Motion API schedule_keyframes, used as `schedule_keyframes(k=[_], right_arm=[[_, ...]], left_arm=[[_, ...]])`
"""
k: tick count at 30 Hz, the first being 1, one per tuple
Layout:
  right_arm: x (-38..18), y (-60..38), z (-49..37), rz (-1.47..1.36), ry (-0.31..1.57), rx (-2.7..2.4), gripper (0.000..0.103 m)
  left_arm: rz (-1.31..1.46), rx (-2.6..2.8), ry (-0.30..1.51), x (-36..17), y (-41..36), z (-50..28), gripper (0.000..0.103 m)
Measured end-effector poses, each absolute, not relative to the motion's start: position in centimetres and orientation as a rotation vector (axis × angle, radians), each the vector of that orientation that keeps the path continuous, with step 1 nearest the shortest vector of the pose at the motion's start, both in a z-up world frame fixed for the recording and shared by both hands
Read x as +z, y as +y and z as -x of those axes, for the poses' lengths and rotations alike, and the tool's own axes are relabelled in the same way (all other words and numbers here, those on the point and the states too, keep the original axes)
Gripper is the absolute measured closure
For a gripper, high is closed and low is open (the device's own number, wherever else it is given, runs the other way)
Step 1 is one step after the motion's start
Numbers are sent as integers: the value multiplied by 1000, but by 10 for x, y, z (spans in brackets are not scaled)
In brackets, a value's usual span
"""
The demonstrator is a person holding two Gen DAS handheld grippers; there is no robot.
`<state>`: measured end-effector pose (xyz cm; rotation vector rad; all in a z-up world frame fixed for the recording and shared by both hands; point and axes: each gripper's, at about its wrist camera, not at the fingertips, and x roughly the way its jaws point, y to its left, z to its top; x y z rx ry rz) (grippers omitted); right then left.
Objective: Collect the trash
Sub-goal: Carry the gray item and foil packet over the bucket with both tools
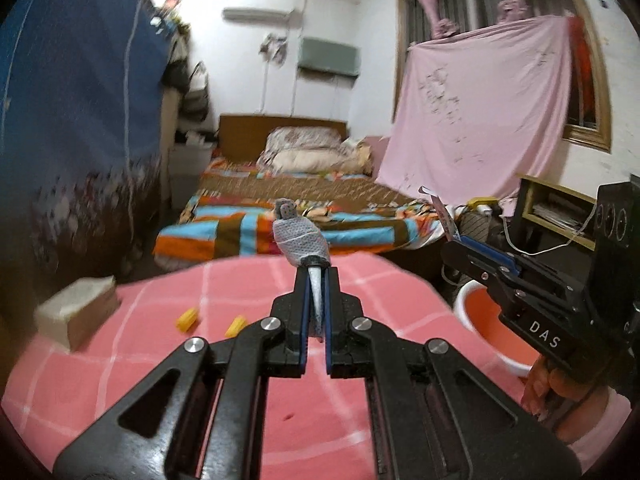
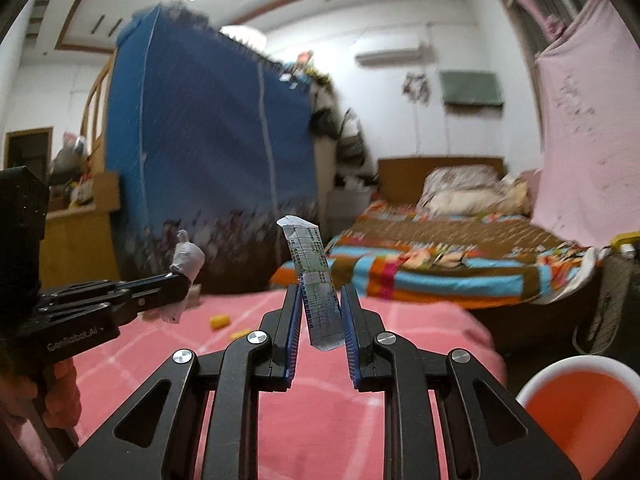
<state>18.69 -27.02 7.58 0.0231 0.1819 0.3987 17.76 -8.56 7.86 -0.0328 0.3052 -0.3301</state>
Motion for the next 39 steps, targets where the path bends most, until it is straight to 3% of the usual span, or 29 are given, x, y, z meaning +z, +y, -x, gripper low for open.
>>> schedule_keyframes(k=[20, 39], right_arm=[[94, -365, -145, -117, 16, 114, 85], [78, -437, -142, -232, 136, -91, 85]], left_arm=[[-102, -544, 193, 106, -202, -170, 103], [-138, -722, 299, 83, -285, -181, 103]])
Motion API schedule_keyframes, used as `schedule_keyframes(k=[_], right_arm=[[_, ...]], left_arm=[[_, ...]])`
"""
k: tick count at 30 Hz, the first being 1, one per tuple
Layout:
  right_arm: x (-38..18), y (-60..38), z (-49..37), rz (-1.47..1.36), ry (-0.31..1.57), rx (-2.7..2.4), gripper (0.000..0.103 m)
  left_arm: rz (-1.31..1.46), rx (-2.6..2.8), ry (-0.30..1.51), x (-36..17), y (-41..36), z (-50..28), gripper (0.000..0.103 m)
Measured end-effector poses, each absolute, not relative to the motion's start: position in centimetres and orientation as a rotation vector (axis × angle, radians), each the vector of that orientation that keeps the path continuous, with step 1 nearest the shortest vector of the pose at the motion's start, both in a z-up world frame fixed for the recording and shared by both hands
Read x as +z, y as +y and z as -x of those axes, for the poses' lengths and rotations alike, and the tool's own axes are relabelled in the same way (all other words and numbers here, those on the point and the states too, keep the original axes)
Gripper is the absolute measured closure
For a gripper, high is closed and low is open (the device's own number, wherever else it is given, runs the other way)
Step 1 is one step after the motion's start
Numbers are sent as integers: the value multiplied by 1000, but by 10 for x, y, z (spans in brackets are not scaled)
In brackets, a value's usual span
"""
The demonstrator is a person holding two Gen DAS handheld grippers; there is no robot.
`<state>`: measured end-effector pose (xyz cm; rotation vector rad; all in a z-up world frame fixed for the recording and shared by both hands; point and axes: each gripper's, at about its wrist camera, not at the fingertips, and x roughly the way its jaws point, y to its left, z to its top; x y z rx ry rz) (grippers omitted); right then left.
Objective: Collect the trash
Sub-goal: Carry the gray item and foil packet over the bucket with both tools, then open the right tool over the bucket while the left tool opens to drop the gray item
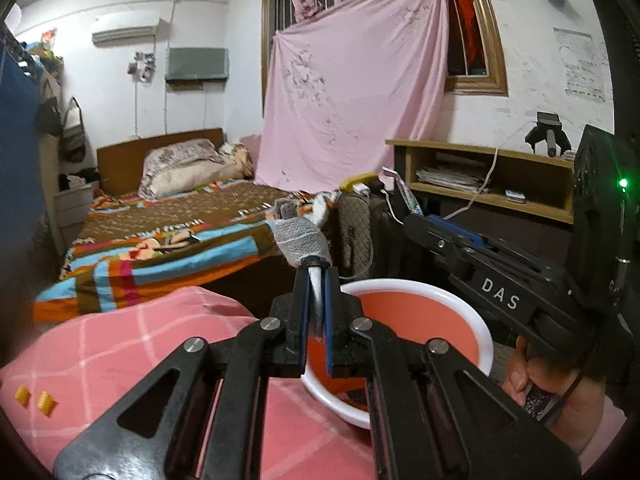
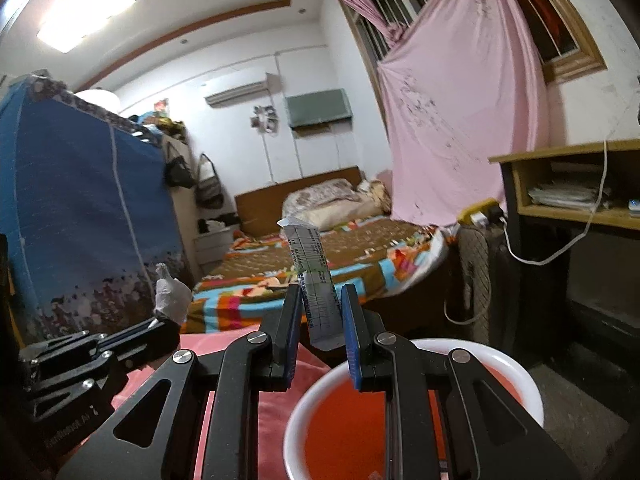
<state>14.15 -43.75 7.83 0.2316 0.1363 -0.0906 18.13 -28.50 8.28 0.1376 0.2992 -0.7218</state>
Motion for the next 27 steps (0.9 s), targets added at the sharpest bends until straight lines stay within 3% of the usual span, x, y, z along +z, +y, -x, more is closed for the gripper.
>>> schedule_keyframes(k=[27], right_arm=[[54, -482, -146, -357, 306, -178, 84]], left_arm=[[-112, -820, 566, 53, -341, -204, 103]])
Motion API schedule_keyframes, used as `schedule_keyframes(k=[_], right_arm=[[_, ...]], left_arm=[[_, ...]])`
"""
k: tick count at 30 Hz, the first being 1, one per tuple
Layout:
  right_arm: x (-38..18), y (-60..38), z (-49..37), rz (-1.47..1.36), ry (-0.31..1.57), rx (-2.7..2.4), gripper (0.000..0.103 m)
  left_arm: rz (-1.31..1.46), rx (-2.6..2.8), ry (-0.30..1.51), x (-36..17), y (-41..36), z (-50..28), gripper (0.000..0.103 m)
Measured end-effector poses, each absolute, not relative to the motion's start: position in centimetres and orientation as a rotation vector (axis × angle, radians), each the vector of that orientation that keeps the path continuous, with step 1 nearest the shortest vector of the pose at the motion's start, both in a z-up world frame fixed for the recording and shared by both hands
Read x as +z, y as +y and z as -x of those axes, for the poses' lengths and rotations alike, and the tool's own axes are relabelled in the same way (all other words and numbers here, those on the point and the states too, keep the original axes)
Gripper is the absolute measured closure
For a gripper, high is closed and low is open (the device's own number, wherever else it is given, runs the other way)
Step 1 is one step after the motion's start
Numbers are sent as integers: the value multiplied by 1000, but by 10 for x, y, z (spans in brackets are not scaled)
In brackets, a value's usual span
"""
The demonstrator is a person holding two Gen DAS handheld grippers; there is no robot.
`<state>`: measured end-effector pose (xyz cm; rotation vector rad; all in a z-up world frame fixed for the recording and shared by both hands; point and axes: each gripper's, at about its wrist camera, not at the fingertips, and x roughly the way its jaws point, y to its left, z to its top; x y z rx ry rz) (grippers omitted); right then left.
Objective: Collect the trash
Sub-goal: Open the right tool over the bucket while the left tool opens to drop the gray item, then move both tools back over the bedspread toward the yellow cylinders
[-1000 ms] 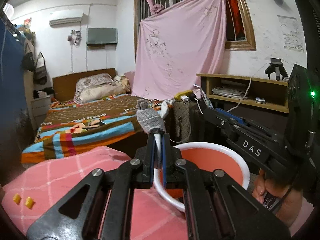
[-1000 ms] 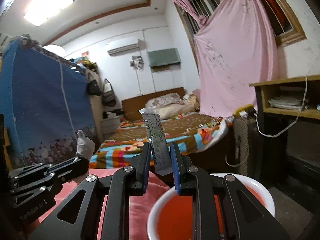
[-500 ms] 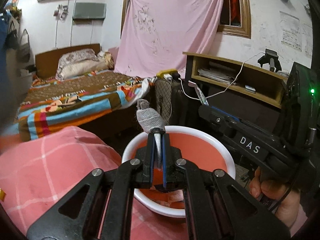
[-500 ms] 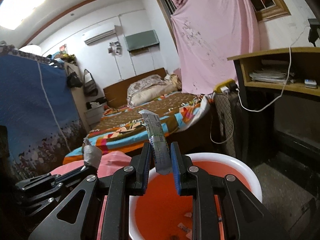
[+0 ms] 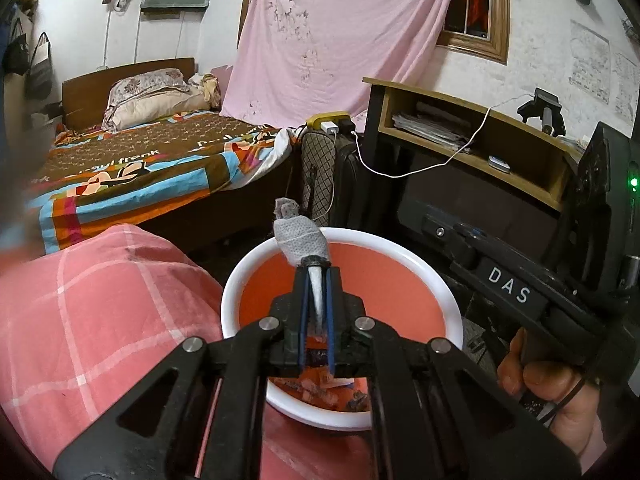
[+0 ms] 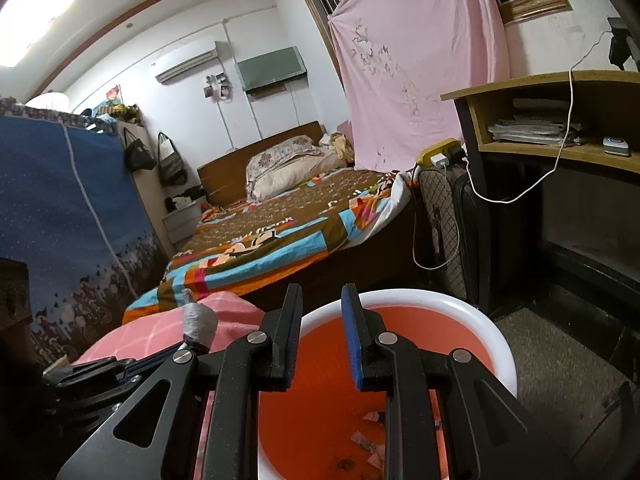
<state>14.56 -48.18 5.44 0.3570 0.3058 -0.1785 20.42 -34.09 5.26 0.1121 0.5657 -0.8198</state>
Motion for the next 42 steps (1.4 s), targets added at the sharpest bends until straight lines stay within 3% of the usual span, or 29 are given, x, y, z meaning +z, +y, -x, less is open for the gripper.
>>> schedule_keyframes(k=[8, 14, 22, 28, 33, 35, 36, 41, 42], right_arm=[[52, -485, -148, -366, 323, -191, 84], [51, -485, -148, -374, 332, -203, 83], [51, -481, -149, -366, 333, -209, 68], [57, -473, -149, -342, 303, -207, 58], [63, -460, -150, -319, 263, -194, 53], [66, -454, -152, -313, 247, -183, 38], [67, -450, -153, -311, 238, -176, 26], [74, -428, -157, -289, 189, -128, 20], [76, -423, -158, -283, 180, -121, 16]], left_arm=[[-123, -818, 585, 51, -345, -204, 103], [-96, -809, 602, 48, -341, -209, 94], [-49, -711, 582, 48, -325, -213, 87], [21, -586, 524, 57, -295, -218, 72], [40, -480, 464, 67, -266, -220, 50], [40, -434, 439, 70, -254, -220, 40], [41, -416, 427, 71, -248, -219, 34], [53, -313, 363, 75, -215, -215, 12], [59, -291, 343, 76, -207, -213, 12]])
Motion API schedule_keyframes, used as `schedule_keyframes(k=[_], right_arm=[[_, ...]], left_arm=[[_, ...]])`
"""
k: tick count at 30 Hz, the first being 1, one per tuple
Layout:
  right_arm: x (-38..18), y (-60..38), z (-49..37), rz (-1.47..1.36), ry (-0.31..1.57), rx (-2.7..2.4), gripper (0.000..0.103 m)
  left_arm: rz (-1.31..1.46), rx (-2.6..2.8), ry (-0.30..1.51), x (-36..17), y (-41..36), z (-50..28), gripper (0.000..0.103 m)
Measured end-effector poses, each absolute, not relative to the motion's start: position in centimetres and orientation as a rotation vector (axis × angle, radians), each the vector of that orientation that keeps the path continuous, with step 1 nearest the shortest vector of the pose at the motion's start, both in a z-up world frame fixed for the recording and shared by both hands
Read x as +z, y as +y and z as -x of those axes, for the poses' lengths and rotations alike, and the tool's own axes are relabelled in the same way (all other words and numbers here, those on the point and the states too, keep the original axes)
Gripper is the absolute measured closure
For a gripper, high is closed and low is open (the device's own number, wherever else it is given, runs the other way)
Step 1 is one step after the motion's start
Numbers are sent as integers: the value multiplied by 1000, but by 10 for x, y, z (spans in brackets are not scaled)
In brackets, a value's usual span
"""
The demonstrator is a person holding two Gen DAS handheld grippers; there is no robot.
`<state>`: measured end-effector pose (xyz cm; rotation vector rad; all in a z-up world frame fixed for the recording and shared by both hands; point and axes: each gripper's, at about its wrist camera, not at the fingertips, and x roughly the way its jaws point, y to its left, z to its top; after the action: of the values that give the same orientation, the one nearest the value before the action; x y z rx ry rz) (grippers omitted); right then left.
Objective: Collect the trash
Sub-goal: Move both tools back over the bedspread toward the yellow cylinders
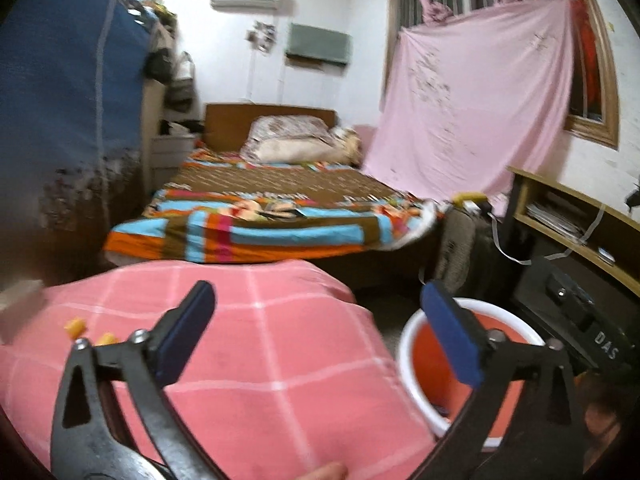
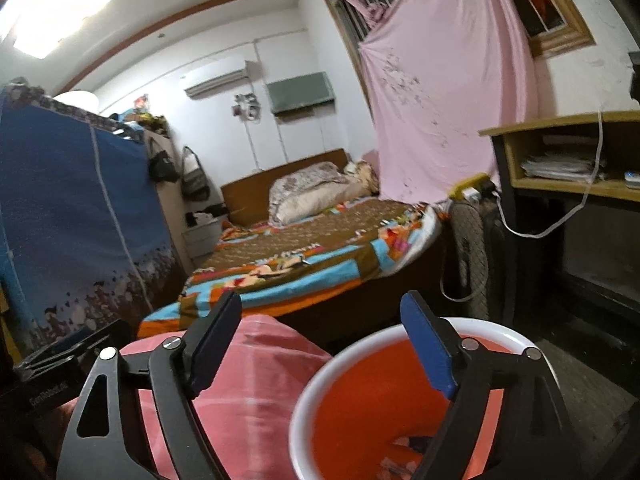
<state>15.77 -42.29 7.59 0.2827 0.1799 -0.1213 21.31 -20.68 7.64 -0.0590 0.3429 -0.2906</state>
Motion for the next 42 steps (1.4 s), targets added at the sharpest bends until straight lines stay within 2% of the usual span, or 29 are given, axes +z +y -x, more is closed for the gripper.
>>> schedule_keyframes(k=[2, 3, 4, 13, 27, 35, 42], right_arm=[[79, -411, -159, -273, 152, -101, 9], [80, -406, -159, -271, 137, -91, 2], [81, -403, -160, -270, 125, -83, 0], [93, -347, -165, -233, 18, 46, 0], [102, -258, -187, -173, 1, 144, 0], [96, -187, -210, -31, 43, 244, 0], [70, -149, -238, 86, 191, 317, 2]], left_arm=[[64, -259, 317, 79, -195, -210, 12], [67, -244, 305, 80, -187, -208, 12], [69, -235, 296, 81, -182, -208, 12], [61, -125, 183, 91, -118, -190, 12], [102, -6, 140, 88, -4, -191, 12], [118, 27, 144, 75, 43, -198, 12], [130, 17, 175, 61, 63, -209, 13]])
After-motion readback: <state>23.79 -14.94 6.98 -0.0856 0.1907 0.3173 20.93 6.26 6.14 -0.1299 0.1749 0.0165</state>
